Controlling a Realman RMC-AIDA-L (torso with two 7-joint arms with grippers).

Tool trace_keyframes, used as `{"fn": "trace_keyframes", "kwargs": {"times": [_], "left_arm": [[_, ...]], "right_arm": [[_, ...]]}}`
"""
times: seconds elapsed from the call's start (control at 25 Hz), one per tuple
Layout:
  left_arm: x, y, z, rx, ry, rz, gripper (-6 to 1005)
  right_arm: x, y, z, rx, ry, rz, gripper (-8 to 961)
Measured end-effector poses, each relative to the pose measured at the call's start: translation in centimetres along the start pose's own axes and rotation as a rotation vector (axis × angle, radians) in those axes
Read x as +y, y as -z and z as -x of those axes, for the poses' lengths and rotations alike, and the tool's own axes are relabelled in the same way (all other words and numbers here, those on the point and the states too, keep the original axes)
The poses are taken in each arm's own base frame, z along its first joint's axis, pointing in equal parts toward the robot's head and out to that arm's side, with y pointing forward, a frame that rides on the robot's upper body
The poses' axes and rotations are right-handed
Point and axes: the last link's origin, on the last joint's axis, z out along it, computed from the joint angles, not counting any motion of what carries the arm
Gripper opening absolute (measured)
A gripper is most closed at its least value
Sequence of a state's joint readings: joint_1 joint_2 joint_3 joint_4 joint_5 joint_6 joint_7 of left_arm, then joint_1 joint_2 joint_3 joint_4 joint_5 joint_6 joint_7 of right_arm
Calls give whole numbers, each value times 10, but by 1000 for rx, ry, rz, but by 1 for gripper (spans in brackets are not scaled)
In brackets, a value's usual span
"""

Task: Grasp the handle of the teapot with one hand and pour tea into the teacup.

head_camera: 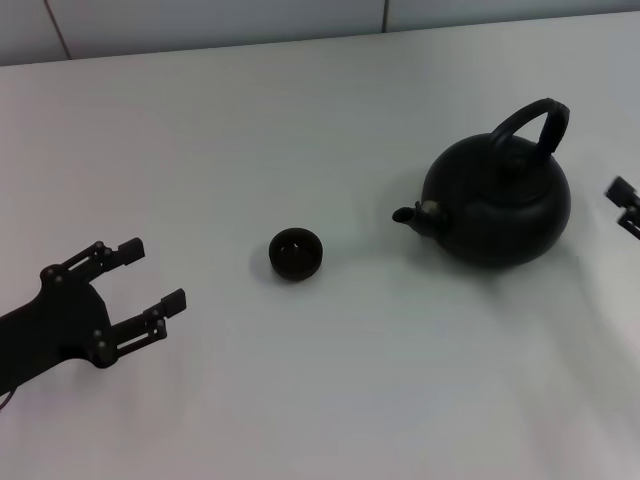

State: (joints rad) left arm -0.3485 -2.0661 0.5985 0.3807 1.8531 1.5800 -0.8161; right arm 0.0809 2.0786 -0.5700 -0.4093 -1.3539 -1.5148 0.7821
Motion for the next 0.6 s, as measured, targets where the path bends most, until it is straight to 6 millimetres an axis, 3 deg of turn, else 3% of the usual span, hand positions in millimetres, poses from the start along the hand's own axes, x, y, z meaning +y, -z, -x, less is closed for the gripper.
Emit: {"fn": "trace_keyframes", "kwargs": {"times": [0.36,0.6], "left_arm": [[3,0,2,-11,14,23,801],[4,0,1,-12,17,35,801]], "right_arm": [[5,7,2,-4,-13,47,734],[9,16,24,78,-5,319,735]]}}
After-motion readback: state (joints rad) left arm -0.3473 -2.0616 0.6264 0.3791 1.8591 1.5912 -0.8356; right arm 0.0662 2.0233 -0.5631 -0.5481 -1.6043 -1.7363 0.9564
